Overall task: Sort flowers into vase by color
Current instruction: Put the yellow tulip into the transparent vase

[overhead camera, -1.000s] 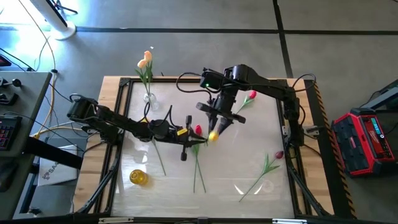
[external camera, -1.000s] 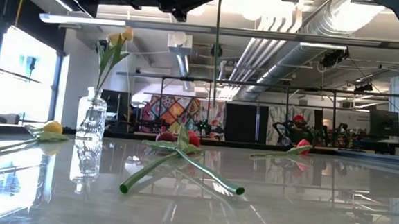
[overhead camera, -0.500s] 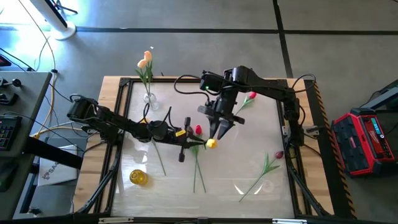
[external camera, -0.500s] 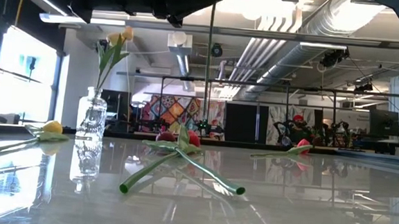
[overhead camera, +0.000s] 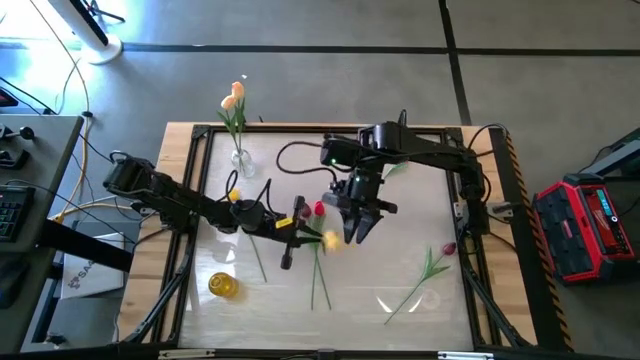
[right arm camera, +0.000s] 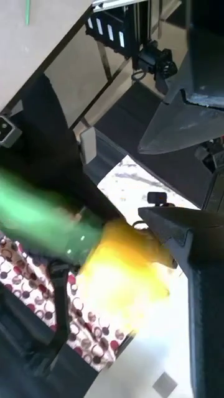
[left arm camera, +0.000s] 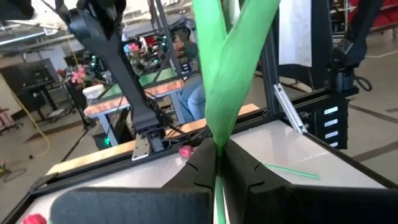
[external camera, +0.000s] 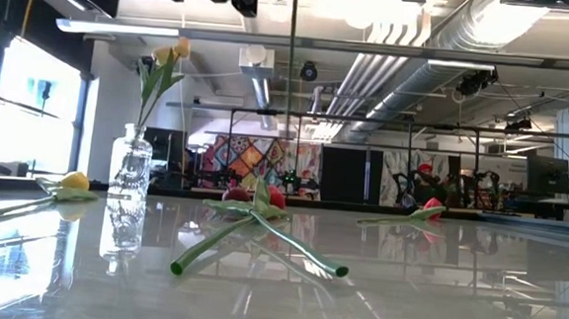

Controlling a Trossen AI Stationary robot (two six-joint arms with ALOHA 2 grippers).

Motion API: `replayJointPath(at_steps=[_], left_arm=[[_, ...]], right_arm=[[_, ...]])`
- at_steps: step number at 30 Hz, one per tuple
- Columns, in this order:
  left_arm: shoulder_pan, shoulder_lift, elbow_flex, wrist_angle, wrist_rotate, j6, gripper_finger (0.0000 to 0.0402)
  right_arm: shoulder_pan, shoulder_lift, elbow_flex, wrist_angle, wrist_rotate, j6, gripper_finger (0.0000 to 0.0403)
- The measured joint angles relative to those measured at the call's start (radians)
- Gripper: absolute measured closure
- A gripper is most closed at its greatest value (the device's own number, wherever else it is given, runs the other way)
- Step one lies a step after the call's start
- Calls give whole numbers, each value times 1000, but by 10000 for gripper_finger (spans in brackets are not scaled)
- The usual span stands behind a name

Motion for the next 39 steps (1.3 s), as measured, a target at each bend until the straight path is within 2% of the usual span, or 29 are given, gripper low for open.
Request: replayJointPath(at_steps=[8,14,18,24,32,36,39], left_arm=[[-58,-67,0,-65,-64,59,401],[-83,-146,0,-144,-103,59,401],[-99,-194,0,-197,-143,54,401],[-136,-265,0,-319,-232,52,401],[-234,-397,0,-462,-329,12,401],[-299,-466,0,-504,-368,-30,401],[-357,-513,0,-526,-380,-60,401]], right_arm=[[71,-23,0,0,23,42,265],[118,-38,0,0,85,-19,265],[153,-38,-13,2,200,-144,265],[204,-37,-110,0,235,-396,265],[263,-37,-254,10,361,-695,265],[281,-37,-298,33,470,-784,265],[279,-37,-314,46,602,-811,265]])
